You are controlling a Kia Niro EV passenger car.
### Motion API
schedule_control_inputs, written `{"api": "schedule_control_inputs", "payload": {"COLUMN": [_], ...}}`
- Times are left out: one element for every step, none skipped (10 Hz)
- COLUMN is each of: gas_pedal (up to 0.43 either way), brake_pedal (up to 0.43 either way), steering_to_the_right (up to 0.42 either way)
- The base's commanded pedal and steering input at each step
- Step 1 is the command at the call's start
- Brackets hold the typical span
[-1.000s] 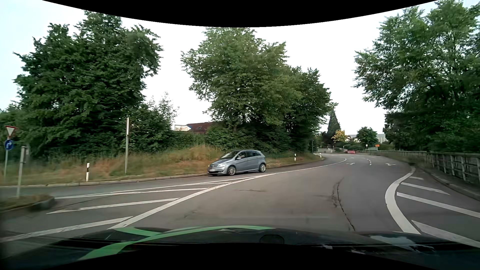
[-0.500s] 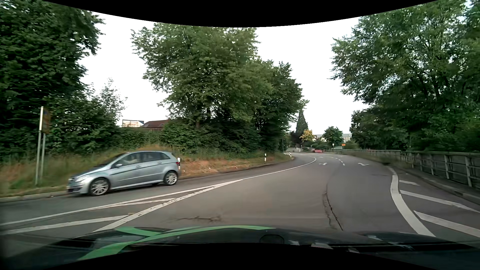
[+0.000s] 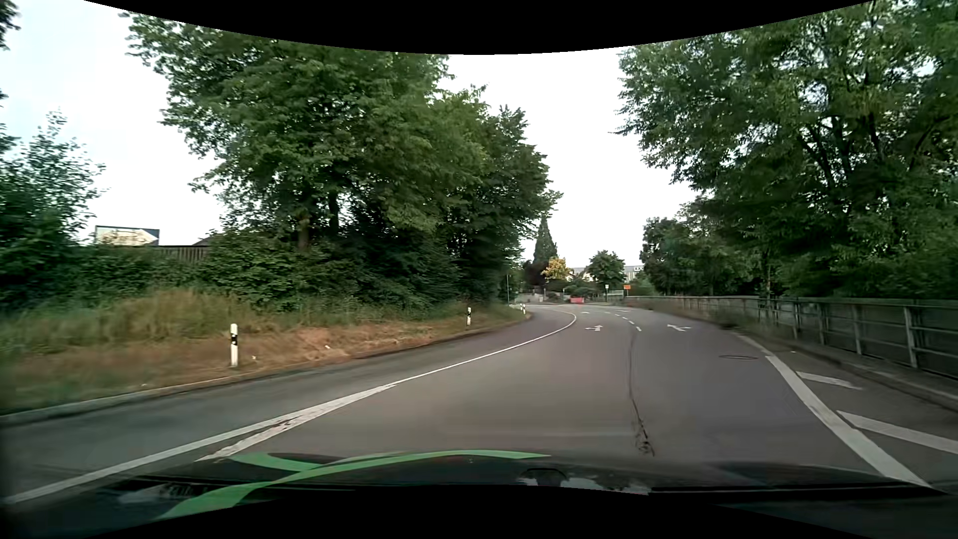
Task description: Follow the waypoints while adhering to traffic rules and regulations
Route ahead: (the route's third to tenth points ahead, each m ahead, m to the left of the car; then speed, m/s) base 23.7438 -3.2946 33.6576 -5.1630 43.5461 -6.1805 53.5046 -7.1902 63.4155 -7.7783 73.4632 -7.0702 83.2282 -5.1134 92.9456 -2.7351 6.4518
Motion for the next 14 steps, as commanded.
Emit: {"api": "schedule_control_inputs", "payload": {"gas_pedal": [0.228,0.24,0.24,0.26,0.26,0.26,0.26,0.26,0.26,0.26,0.26,0.26,0.26,0.26], "brake_pedal": [0.0,0.0,0.0,0.0,0.0,0.0,0.0,0.0,0.0,0.0,0.0,0.0,0.0,0.0], "steering_to_the_right": [0.141,0.134,0.126,0.119,0.111,0.108,0.105,0.103,0.095,0.086,0.073,0.06,0.046,0.034]}}
